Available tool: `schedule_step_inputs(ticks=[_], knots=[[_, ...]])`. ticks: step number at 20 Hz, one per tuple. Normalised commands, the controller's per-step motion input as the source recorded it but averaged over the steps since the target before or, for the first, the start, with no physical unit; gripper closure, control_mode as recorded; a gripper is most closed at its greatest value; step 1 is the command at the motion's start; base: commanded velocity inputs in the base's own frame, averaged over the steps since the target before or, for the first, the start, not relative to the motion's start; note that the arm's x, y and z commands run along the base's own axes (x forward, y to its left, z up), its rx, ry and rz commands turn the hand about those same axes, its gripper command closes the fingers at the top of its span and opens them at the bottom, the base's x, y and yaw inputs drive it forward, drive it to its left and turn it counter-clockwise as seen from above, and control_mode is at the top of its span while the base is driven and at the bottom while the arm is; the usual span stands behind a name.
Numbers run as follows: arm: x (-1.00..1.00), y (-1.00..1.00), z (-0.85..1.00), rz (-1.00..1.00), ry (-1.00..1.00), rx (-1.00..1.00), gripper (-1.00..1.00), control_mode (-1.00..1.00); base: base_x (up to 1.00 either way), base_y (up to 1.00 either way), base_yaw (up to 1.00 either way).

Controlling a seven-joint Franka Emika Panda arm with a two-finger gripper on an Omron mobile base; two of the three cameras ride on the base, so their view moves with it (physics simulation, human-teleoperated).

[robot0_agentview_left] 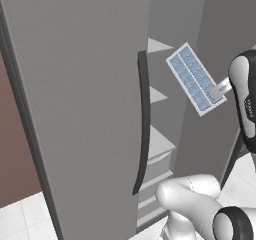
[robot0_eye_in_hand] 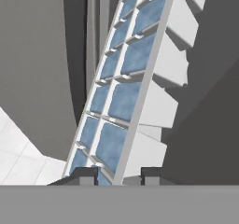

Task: The ice cube tray has been filled with water. Take the tray and place it in the freezer to make ice. Close the freezer door after placing the tray.

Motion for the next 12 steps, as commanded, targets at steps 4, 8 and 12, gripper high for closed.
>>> schedule_step_inputs(ticks=[4, 8, 12], knots=[[0.54, 0.0, 0.0, 0.04, 0.0, 0.0, 1.0, -1.0, 0.0, 0.0, 0.0], [0.48, 0.0, 0.0, 0.04, 0.0, 0.0, 1.0, -1.0, 0.0, 0.0, 0.0], [0.44, 0.0, 0.0, 0.02, 0.0, 0.0, 1.0, -1.0, 0.0, 0.0, 0.0]])
